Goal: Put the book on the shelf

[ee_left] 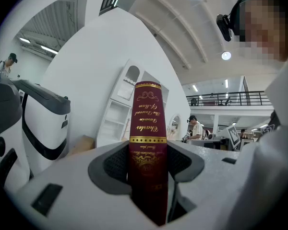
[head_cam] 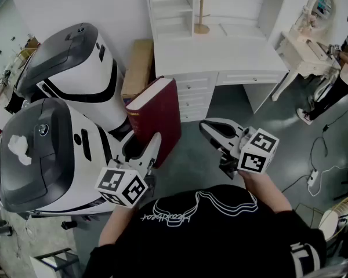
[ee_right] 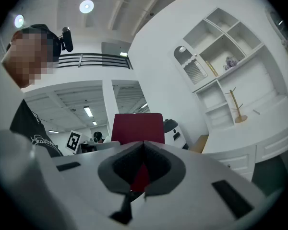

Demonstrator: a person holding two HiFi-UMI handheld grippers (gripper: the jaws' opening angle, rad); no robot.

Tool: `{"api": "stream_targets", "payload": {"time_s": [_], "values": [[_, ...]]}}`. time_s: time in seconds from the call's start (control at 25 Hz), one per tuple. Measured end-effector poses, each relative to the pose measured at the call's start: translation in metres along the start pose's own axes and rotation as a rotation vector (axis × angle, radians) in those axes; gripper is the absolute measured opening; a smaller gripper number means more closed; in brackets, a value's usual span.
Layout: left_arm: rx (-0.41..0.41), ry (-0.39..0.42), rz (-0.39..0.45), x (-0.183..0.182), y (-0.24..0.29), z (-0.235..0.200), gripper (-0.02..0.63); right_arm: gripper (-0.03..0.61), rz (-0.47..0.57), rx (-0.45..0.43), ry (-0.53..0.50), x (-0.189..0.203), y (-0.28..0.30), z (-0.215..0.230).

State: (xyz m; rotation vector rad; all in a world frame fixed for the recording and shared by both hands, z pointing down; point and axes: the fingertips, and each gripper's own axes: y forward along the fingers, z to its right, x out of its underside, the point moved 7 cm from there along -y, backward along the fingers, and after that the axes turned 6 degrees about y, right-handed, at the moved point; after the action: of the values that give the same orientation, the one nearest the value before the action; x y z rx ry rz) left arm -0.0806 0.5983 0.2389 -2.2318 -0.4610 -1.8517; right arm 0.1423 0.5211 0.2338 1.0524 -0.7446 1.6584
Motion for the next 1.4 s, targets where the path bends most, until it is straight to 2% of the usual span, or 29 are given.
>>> {"api": "stream_targets", "payload": {"time_s": [0.36, 0.8, 1.12, 1.4], "values": [[0.019, -0.005, 0.006, -0.003, 0.008, -0.009, 0.209, 0.006, 0.002, 0.023, -0.004, -0.001, 0.007, 0.005], [0.026, -0.013, -0.005, 0.000, 0.046, -0.030, 0.209, 0.006, 0.011, 0.060, 0.007, -0.002, 0.010, 0.031], [-0.001, 0.014, -0.023, 0.009, 0.094, -0.048, 0.209, 0.006, 0.011, 0.067, 0.043, -0.004, 0.019, 0.081], [-0.033, -0.002, -0.064, 0.010, 0.170, -0.084, 0.209, 0.006, -0.001, 0.051, 0.104, -0.030, 0.057, 0.159]]}}
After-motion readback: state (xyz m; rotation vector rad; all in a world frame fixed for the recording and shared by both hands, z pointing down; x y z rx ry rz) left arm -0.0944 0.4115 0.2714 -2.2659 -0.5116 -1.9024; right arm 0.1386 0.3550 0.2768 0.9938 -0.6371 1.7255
